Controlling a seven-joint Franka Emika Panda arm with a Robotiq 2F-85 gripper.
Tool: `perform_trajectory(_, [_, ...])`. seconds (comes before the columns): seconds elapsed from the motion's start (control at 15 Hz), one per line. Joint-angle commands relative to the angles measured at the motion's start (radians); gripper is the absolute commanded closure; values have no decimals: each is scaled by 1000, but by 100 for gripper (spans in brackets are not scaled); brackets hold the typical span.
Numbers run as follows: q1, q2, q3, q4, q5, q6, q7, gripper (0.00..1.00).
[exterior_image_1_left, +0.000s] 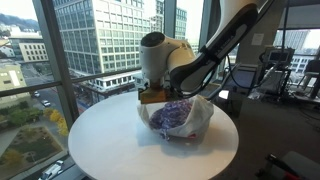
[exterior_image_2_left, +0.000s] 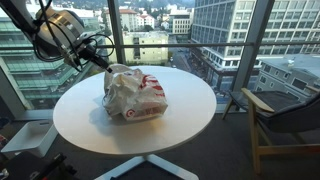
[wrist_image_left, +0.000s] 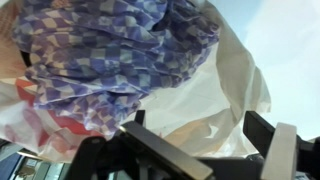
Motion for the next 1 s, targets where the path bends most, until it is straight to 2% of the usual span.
perform_trajectory(0.0, [-43, 77, 1, 87, -40, 155, 19, 0])
perform_trajectory(0.2, [-91, 161, 7, 139, 51, 249, -62, 0])
perform_trajectory(0.4, [-121, 248, 25, 197, 95, 272, -137, 0])
perform_trajectory(0.93, [-109, 406, 36, 381, 79, 272, -234, 0])
